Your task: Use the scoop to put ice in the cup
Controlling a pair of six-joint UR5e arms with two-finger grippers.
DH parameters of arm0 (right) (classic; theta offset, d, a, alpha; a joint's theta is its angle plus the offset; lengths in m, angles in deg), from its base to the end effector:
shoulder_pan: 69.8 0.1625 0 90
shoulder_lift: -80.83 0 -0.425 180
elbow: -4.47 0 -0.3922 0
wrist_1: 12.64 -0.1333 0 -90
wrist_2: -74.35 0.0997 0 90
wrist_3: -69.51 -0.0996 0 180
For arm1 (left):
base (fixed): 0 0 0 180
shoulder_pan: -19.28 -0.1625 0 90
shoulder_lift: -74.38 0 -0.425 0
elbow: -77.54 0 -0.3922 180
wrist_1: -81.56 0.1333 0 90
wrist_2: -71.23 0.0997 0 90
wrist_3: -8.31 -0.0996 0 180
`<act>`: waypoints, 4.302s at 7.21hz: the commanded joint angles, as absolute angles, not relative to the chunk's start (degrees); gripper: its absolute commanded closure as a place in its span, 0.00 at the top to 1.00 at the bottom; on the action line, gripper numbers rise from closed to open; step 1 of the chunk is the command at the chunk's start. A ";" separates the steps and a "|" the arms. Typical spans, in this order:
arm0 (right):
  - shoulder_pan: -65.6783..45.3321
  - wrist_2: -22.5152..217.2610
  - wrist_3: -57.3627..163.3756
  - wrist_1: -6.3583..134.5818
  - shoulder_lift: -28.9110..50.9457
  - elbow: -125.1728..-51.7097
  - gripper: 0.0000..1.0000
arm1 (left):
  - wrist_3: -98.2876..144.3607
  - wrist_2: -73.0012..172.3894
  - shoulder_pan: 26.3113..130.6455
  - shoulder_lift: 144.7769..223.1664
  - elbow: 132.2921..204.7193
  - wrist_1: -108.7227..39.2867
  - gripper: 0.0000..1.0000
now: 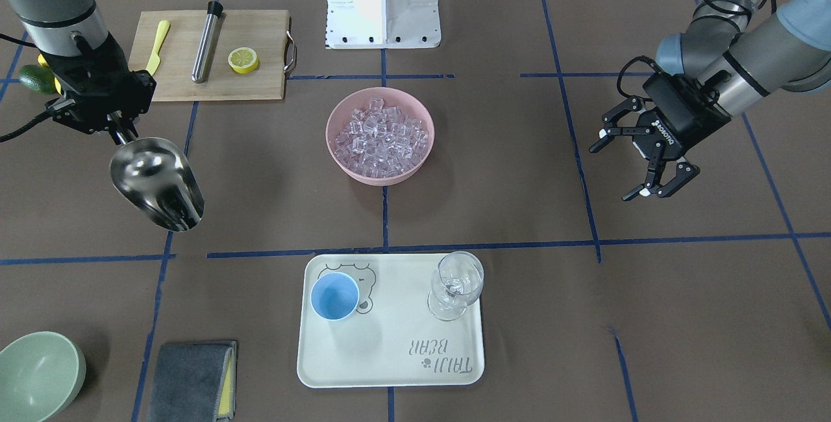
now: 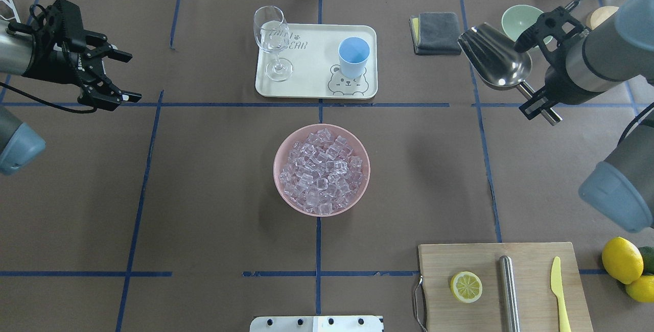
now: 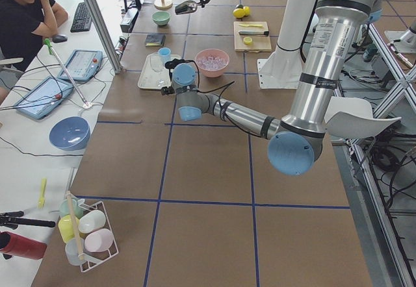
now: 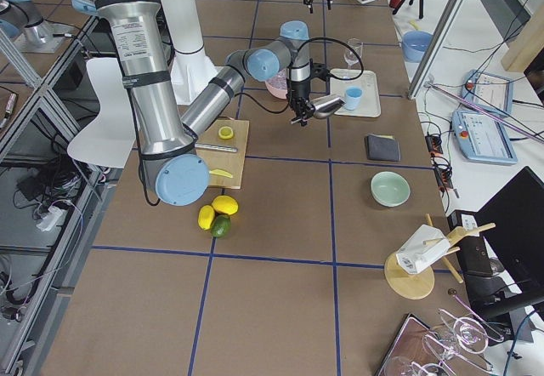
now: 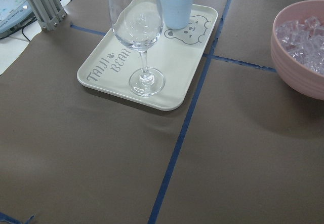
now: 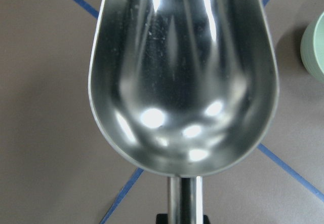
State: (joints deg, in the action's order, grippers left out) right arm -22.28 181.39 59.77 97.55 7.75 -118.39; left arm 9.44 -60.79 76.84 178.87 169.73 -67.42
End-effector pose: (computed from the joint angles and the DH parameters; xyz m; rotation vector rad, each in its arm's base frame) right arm -0.2681 -0.4469 0.3032 0.3380 -0.4950 -0.6313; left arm 0.2540 -0.5239 0.3831 1.0592 0.9913 0.9328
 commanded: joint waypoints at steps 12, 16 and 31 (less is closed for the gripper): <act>-32.45 167.25 83.92 116.73 24.74 -115.42 0.00 | 9.44 -36.00 50.58 183.71 169.65 -68.47 1.00; -34.56 167.25 84.01 118.31 27.03 -113.74 0.00 | 9.45 -36.17 47.94 186.34 169.47 -68.21 1.00; -38.08 166.72 85.58 128.64 33.42 -111.99 0.00 | 9.01 -40.31 48.20 191.18 164.73 -61.26 1.00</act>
State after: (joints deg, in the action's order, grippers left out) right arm -37.94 166.72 84.56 123.91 30.61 -112.13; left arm 9.02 -40.28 48.23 191.14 164.95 -61.22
